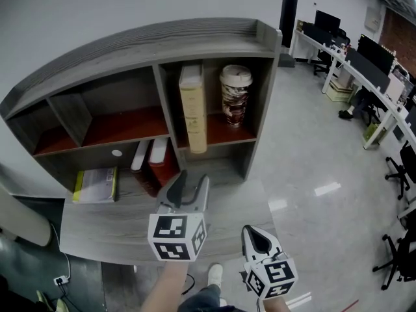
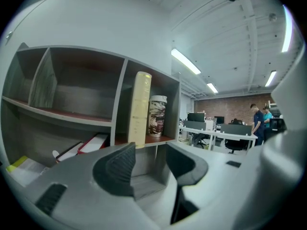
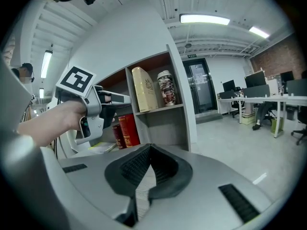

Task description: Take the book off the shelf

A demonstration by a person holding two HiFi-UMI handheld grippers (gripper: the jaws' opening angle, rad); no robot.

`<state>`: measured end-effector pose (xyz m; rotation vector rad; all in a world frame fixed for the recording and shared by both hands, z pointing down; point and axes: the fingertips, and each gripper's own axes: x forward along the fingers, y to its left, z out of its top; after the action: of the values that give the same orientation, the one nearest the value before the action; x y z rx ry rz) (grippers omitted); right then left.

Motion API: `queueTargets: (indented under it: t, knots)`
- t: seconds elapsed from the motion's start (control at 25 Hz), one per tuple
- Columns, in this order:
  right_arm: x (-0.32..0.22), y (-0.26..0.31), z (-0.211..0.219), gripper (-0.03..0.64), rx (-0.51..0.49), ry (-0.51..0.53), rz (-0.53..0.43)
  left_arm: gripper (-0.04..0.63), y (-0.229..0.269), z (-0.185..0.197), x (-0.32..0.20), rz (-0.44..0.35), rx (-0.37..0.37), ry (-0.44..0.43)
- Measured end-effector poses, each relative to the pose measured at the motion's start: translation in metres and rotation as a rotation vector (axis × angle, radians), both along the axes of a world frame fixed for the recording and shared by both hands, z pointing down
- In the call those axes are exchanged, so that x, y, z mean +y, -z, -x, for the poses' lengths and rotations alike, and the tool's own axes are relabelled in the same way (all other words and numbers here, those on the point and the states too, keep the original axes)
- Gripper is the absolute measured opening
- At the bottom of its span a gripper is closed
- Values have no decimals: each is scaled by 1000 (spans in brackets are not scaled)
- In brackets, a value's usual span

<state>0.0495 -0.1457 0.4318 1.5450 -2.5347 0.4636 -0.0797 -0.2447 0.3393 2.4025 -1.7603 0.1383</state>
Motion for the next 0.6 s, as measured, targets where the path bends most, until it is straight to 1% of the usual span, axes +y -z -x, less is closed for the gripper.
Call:
queueTargets:
  t: [0.32,0.44,0.6]
  knots:
    - [-25,-3,1,8,3,-9,14,194,1,2,-31,-6,-28,17]
    - [-35,-4,-1,8,4,-15,19,219,2,1,-44,-6,-29,16]
    - [-46,-6,-2,8,2,-22,24,227,3,1,-57,-10,-27,25]
